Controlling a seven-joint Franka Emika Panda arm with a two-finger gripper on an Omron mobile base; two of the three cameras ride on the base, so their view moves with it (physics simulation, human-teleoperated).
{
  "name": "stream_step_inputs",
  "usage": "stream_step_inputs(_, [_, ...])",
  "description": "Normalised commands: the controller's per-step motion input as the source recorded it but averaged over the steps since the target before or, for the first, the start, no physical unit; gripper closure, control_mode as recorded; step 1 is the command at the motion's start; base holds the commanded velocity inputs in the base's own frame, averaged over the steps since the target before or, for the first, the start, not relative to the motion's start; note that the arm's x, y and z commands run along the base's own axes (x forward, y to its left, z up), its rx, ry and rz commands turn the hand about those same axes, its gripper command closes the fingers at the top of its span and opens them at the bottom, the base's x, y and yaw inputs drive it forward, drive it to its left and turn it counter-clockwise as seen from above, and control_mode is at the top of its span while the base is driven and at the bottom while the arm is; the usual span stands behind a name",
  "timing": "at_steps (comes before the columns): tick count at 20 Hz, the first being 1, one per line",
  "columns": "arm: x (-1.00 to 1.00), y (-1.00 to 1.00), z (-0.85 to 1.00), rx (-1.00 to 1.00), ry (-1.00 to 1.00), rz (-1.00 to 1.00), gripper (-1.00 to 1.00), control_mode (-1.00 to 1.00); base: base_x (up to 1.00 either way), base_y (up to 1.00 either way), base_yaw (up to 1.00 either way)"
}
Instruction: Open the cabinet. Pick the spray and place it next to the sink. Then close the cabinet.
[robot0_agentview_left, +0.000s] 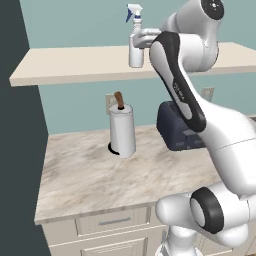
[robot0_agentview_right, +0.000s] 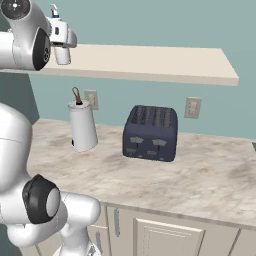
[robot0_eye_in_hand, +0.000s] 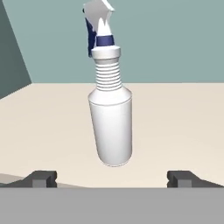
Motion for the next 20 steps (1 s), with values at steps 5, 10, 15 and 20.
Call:
stream_step_inputs(5, [0.02,0.13,-0.09,0.00,-0.01,0.00,-1.00,-1.00,0.00,0.00,0.00])
stream_step_inputs(10, [0.16,0.03,-0.11,0.00,-0.04,0.00,-1.00,-1.00,0.00,0.00,0.00])
stream_step_inputs(15, [0.27,0.00,-0.03,0.00,-0.01,0.00,-1.00,-1.00,0.00,0.00,0.00])
stream_step_inputs(20, [0.19,0.00,0.00,0.00,0.00,0.00,-1.00,-1.00,0.00,0.00,0.00])
